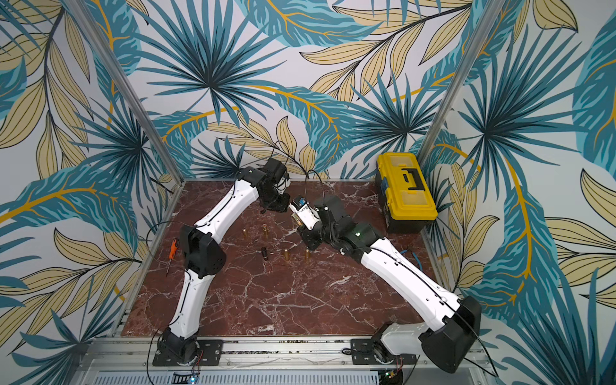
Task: Open the lipstick cap
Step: Place the cover at the center of the board.
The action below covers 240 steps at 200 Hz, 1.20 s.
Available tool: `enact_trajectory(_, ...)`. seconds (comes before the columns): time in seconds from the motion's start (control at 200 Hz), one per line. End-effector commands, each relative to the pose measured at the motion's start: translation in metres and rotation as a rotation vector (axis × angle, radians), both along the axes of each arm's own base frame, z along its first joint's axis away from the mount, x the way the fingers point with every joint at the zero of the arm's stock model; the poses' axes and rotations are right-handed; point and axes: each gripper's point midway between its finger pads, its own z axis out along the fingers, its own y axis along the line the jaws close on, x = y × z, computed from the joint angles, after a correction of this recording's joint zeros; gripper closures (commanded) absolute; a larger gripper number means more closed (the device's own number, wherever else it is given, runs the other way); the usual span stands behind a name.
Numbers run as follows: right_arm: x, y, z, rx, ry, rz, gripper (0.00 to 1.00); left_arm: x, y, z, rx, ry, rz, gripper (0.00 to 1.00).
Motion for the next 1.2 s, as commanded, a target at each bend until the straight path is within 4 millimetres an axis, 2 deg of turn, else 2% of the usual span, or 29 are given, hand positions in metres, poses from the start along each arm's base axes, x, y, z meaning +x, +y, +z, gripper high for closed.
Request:
enact_trajectory(0.0, -0.008, -0.009, -0.005, -0.018, 0.023, -0.026, 0.99, 0.018, 0.010, 0.007, 0.059, -0.075, 0.033, 0.95)
enact_trajectory(0.01, -0.008, -0.010, -0.005, -0.018, 0.022, -0.026, 0.99, 0.020, 0.010, -0.006, 0.072, -0.058, 0.033, 0.95)
enact_trajectory(0.025, -0.008, -0.010, -0.004, -0.018, 0.022, -0.026, 0.99, 0.021, 0.010, -0.013, 0.082, -0.050, 0.032, 0.95)
enact_trajectory(0.351, -0.011, -0.013, -0.009, -0.029, 0.030, -0.029, 0.99, 0.031, 0.013, -0.065, 0.117, 0.013, 0.028, 0.94)
enact_trajectory(0.791, -0.010, -0.010, -0.014, -0.029, 0.050, -0.023, 0.98, 0.045, 0.032, -0.098, 0.075, 0.063, 0.068, 0.91)
enact_trajectory(1.197, -0.010, -0.007, -0.019, -0.029, 0.061, -0.015, 0.98, 0.044, 0.032, -0.119, 0.083, 0.094, 0.063, 0.90)
